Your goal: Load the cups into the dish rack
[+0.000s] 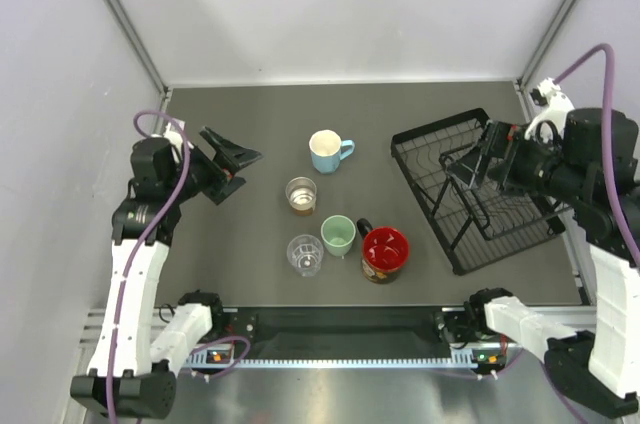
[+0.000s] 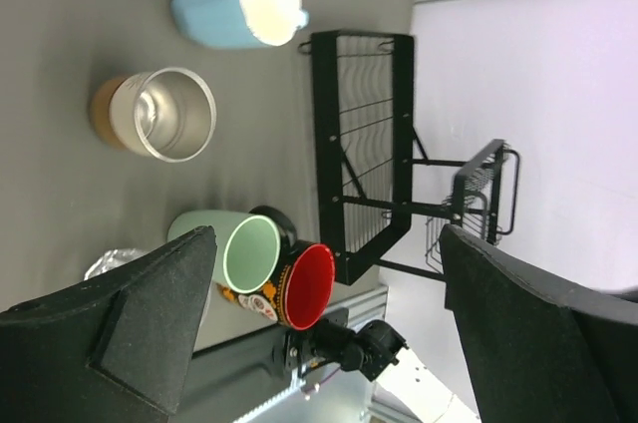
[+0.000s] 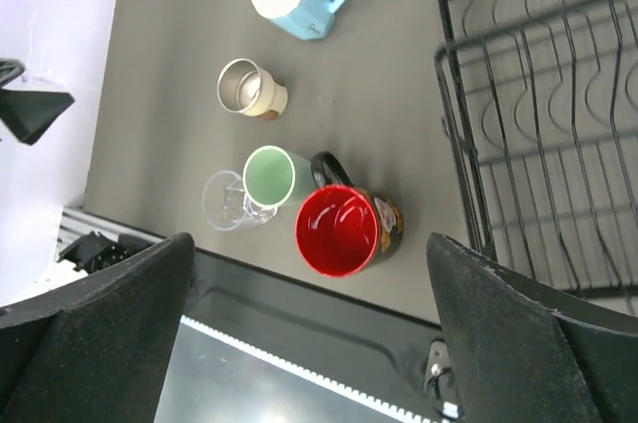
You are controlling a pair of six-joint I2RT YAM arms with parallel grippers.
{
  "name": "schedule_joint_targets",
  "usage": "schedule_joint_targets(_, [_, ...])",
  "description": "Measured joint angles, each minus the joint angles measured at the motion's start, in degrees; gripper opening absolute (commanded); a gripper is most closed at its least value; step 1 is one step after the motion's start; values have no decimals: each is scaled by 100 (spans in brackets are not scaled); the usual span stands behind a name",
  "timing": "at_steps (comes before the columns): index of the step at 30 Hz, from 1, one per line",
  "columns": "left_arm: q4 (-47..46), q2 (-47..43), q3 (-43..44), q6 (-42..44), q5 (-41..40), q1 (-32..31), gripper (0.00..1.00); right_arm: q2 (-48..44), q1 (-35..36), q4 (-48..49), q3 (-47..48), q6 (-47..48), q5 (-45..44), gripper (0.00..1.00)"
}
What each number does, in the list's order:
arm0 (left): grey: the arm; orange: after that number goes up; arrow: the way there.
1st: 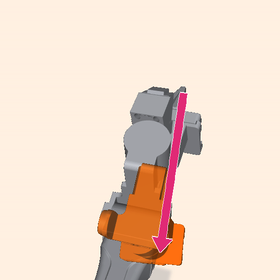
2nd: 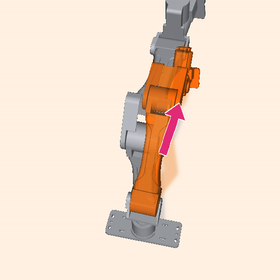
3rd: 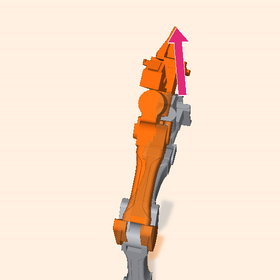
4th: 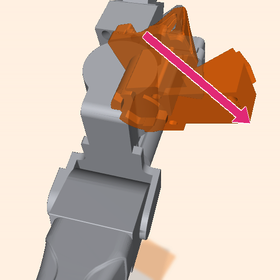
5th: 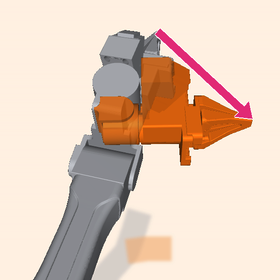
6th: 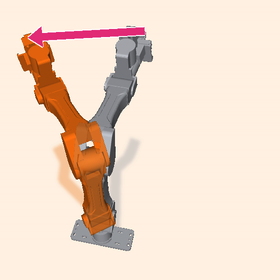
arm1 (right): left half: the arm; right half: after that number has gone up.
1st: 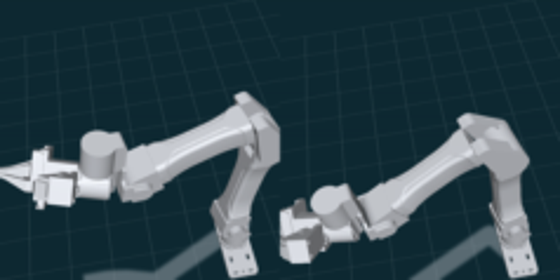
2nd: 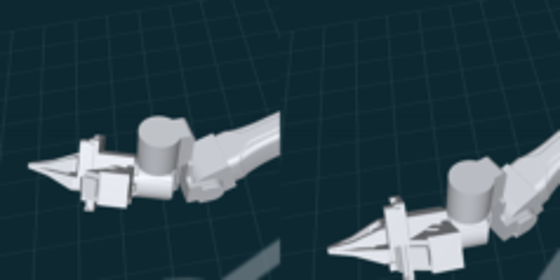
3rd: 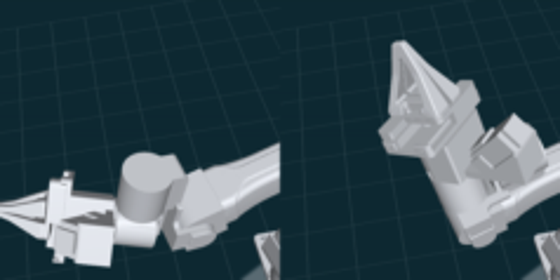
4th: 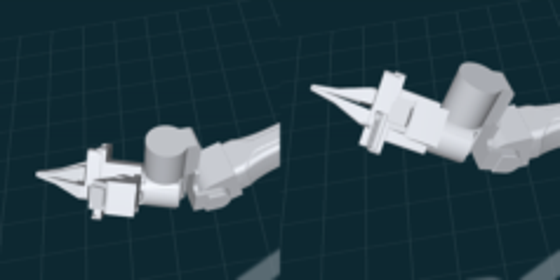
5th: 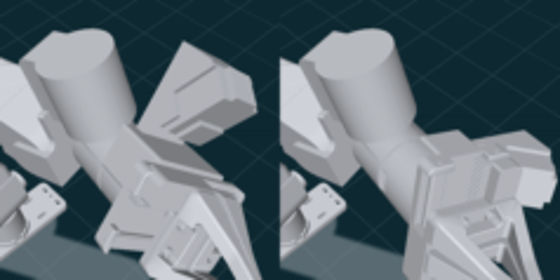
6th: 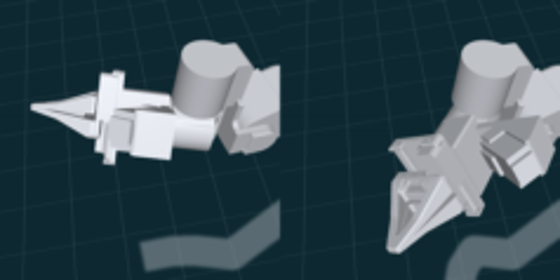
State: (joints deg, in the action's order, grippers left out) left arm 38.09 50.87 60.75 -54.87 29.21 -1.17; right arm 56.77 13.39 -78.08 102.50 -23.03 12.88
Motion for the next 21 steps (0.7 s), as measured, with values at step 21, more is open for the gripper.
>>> schedule_joint_targets(21, [188, -297, 2, 417, -199, 0, 91, 3252, 4409, 63, 1615, 105, -1078, 100])
